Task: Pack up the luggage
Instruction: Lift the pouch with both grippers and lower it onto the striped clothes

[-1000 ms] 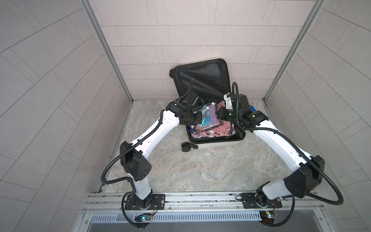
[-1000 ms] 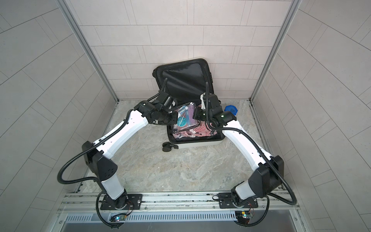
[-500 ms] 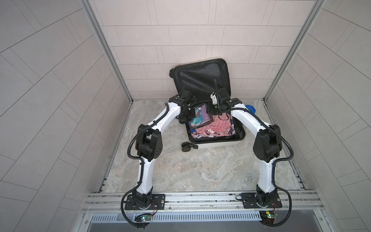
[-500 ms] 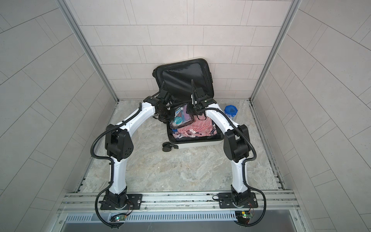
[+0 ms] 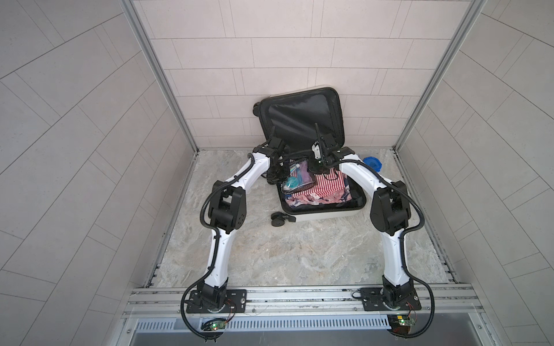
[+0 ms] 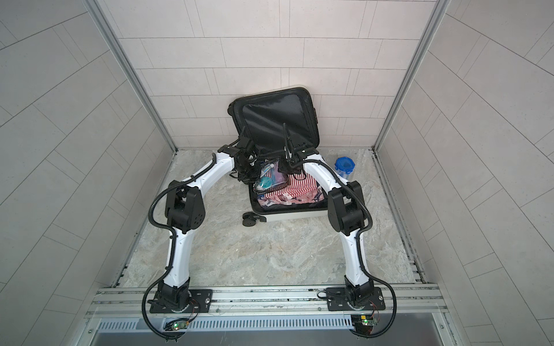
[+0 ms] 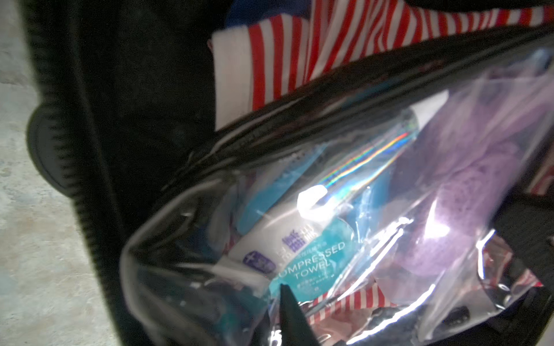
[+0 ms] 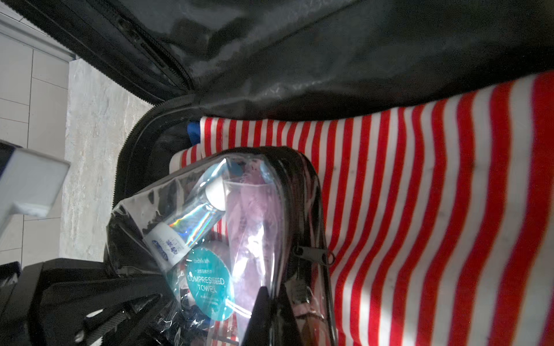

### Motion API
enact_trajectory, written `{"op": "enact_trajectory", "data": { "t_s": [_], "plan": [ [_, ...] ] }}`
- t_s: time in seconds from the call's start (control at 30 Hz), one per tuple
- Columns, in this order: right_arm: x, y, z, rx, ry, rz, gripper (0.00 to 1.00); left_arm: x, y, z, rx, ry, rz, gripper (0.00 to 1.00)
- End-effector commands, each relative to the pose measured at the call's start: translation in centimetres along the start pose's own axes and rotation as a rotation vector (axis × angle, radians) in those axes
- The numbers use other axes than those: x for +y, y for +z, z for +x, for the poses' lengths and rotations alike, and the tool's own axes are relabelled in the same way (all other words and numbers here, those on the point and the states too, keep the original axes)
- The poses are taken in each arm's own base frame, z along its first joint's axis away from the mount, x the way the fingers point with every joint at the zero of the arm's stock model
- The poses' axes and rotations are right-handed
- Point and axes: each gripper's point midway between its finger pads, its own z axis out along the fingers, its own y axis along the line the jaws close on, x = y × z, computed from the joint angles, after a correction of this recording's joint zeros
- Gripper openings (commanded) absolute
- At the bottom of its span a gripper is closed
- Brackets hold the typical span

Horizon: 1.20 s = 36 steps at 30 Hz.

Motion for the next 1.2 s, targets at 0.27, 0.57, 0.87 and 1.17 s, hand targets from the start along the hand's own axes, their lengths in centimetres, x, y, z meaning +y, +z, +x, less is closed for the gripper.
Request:
{"op": "enact_trajectory", "data": {
  "t_s": [0.27,0.57,0.87,1.17],
  "plan": [
    [2.1,-2.5,-0.2,-0.015,-0.047,-0.046,0.33,-2.5,-6.5,-3.2,-0.166,0.092,0.005,0.61],
    [2.0,-5.4,-0.7,-0.057,-0.075,-0.003,0.50,-0.8,-8.8,-2.4,-0.177,0.100,-0.104,0.62],
    [1.7,-7.5,-0.7,-0.088,-0.096,0.031,0.55,-3.0,-10.9,-3.8,-0.246,0.113,-0.024,0.61],
    [0.6,-5.4,0.7,-0.040,-0.089,0.040,0.47,-6.8,-6.4,-3.7,-0.209,0.122,0.089,0.54]
  ]
}}
